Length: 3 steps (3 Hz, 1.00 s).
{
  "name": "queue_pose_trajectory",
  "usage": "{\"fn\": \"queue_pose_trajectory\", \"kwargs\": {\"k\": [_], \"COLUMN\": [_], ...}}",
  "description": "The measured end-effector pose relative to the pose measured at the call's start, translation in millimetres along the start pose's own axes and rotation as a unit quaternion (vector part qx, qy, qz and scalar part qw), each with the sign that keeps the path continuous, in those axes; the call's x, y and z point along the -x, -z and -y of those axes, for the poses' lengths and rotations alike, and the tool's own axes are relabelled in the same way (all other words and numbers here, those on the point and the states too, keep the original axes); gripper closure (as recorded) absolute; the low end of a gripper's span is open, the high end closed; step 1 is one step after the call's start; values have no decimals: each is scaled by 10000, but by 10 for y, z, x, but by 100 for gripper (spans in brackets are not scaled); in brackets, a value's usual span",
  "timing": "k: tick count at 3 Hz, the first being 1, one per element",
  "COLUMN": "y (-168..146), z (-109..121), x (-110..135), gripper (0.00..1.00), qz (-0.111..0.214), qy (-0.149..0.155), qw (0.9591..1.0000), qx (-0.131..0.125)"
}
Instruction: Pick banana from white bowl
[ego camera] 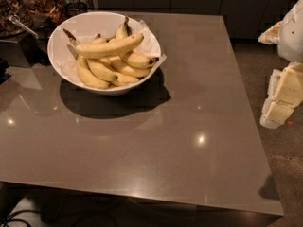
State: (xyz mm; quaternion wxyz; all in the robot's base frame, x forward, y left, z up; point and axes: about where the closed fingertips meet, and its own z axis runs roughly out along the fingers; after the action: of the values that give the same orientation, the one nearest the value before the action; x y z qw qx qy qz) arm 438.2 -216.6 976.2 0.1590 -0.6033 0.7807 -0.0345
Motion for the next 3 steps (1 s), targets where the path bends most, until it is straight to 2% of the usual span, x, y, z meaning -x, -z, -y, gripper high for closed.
{"fn": "queue_pose_trajectory", "kwargs": {"k": [1,2,3], "y": [0,32,65], "z": [0,-9,8], "x": [0,110,343], "gripper": [0,0,0], "qz": [0,-97,-319], "qy": [0,42,66], "qw": [10000,9999,9994], "qx": [0,-122,-100]}}
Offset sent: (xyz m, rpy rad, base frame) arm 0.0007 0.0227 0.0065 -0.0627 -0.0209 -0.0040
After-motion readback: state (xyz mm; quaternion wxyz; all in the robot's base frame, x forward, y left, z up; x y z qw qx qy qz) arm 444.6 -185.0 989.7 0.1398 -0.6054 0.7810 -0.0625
